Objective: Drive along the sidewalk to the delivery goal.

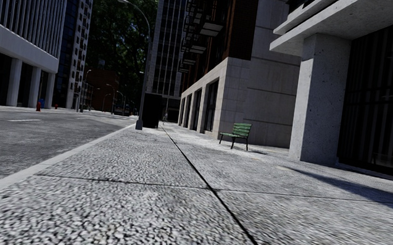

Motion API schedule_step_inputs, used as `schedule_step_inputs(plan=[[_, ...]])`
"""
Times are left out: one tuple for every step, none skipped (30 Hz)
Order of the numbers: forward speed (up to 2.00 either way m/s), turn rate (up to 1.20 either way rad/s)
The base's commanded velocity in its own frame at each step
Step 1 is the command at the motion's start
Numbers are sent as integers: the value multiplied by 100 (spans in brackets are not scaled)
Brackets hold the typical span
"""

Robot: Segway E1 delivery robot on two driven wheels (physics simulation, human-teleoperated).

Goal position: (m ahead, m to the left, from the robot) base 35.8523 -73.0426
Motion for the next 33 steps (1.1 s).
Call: schedule_step_inputs(plan=[[0,0],[0,0],[0,0],[0,0],[0,0],[0,0],[0,0],[0,0],[0,0],[0,0],[0,0],[0,0],[200,0],[200,0],[200,0],[200,0],[200,0],[200,0],[200,0],[200,0],[200,0],[200,0],[200,0],[200,0],[200,0],[200,0],[200,0],[200,0],[200,0],[200,0],[200,0],[200,0],[200,0]])
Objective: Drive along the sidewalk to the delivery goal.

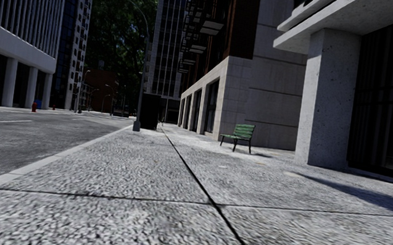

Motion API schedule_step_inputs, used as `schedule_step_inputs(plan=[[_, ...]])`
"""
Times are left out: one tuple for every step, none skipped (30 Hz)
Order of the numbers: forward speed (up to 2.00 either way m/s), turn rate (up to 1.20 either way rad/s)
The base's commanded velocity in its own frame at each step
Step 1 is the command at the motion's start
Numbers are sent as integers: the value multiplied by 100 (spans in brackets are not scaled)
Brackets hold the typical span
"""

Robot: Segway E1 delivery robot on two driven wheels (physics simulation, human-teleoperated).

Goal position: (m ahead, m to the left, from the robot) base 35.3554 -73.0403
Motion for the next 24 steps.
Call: schedule_step_inputs(plan=[[200,0],[200,0],[200,0],[200,0],[200,0],[200,0],[200,0],[200,0],[200,0],[200,0],[200,0],[200,0],[200,0],[200,0],[200,0],[200,0],[200,0],[200,0],[200,0],[200,0],[200,0],[200,0],[200,0],[200,0]])
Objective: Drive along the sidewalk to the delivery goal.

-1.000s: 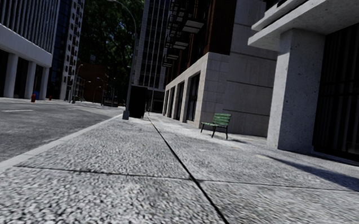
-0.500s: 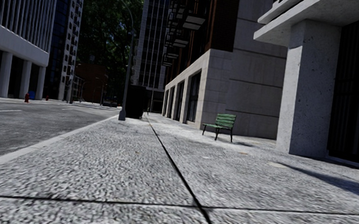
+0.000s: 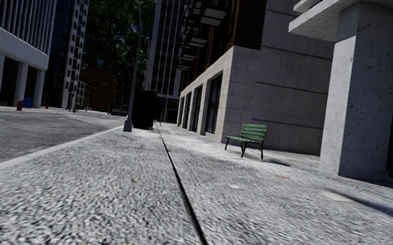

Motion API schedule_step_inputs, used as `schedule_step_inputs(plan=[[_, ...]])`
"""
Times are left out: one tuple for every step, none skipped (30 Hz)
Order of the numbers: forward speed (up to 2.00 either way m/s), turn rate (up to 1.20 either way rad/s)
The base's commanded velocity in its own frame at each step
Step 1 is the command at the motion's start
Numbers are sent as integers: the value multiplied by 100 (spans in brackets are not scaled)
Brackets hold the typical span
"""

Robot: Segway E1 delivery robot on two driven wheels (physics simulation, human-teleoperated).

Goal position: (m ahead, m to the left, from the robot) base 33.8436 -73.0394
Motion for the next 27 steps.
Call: schedule_step_inputs(plan=[[200,0],[200,0],[200,0],[200,0],[200,0],[200,0],[200,0],[200,0],[200,0],[200,0],[200,0],[200,0],[200,0],[200,0],[200,0],[200,0],[200,0],[200,0],[200,0],[200,0],[200,0],[200,0],[200,0],[200,0],[200,0],[200,0],[200,0]])
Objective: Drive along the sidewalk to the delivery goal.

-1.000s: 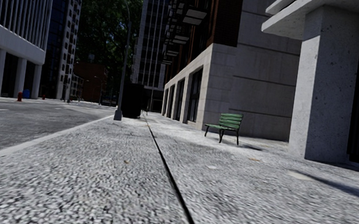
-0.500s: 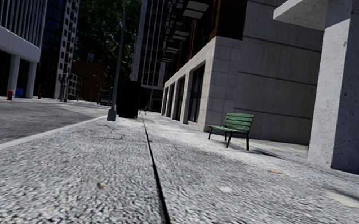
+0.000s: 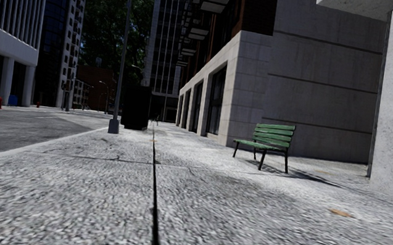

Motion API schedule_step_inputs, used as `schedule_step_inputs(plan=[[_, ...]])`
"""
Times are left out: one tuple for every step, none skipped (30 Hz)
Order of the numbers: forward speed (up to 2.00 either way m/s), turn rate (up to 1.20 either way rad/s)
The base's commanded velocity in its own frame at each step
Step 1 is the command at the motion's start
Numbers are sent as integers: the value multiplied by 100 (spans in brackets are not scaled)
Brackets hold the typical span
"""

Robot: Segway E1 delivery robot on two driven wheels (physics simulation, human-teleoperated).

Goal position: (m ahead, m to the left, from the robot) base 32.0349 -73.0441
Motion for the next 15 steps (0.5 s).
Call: schedule_step_inputs(plan=[[200,0],[200,0],[200,0],[200,0],[200,0],[200,0],[200,0],[200,0],[200,0],[200,0],[200,0],[200,0],[200,0],[200,0],[200,0]])
